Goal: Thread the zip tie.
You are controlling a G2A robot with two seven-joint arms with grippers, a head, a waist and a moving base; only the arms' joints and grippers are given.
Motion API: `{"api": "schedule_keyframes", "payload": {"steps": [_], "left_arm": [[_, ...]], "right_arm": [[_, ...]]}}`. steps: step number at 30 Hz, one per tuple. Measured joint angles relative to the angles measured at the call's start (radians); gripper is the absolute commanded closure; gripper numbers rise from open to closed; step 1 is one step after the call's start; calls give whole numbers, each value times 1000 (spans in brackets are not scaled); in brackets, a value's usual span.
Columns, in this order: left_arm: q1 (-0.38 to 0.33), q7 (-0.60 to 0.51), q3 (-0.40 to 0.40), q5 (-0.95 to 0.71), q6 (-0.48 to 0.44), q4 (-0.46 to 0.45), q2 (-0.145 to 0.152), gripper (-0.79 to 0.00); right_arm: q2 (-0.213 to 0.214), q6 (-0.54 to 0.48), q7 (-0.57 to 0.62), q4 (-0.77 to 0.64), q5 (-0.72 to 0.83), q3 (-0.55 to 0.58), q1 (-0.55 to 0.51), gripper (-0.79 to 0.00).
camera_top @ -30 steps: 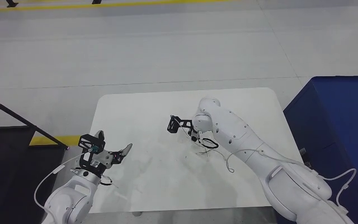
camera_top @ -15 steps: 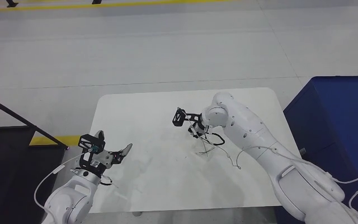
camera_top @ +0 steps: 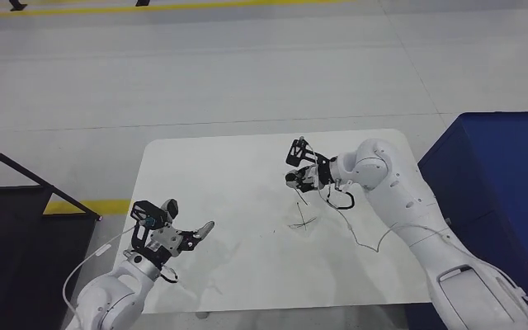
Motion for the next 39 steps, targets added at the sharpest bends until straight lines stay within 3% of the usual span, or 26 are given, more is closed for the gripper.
{"api": "schedule_keyframes", "payload": {"steps": [10,14,16,19,22,24,27,31,35,39], "left_arm": [[0,2,-1,3,1,0,0,-785],[-12,-22,24,-19,14,-13,-3,-785],[-21,-67,87,-23,38,-40,-8,-785],[-59,-206,196,-175,7,-32,-18,-785],[-87,-343,226,-405,12,-21,-20,-785],[-80,-323,222,-451,12,-22,-19,-785],[-80,-270,222,-370,12,-22,-19,-785],[-77,-277,232,-363,8,-14,-21,-785],[-132,-316,306,-557,62,64,-35,-785],[-248,-376,425,-811,118,178,-61,-785]], "right_arm": [[-1,-2,-5,1,1,-1,-2,0],[31,-144,-137,36,153,21,-33,0],[67,-179,-159,18,268,16,-34,0],[124,-175,-145,-16,400,13,-34,0],[138,-175,-145,-37,464,4,-39,0],[136,-175,-145,-33,442,5,-39,0],[136,-175,-145,-33,439,6,-38,0],[136,-173,-151,-45,450,-1,-50,0],[145,-175,-145,-73,548,-35,-67,0],[183,-175,-145,-116,706,-130,-44,0]]}}
